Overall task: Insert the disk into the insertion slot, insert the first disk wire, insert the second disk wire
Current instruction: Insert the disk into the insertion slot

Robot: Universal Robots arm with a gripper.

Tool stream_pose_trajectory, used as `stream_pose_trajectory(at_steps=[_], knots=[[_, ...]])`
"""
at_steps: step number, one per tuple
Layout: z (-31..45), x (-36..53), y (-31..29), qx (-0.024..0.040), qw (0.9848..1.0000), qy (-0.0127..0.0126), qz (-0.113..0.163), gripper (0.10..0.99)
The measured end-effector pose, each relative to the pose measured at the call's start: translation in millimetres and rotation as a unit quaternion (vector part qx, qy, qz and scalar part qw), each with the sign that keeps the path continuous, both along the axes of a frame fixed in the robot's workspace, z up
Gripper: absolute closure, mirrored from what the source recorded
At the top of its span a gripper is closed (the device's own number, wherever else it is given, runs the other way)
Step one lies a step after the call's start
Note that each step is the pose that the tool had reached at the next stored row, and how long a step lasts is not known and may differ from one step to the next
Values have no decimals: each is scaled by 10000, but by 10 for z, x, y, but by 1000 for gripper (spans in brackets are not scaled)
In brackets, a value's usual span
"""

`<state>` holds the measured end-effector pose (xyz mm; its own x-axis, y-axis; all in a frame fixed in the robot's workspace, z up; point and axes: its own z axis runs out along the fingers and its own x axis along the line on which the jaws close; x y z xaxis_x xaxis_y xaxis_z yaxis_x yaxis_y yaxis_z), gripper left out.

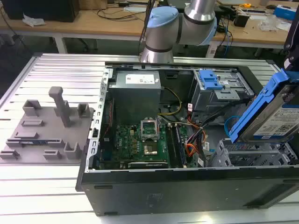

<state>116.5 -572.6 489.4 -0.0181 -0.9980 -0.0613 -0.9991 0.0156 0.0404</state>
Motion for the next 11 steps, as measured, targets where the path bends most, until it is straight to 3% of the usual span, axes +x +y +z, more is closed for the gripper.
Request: stream_pose_trajectory(at_steps=[11], knots=[[0,0,0,15,10000,0,0,722]])
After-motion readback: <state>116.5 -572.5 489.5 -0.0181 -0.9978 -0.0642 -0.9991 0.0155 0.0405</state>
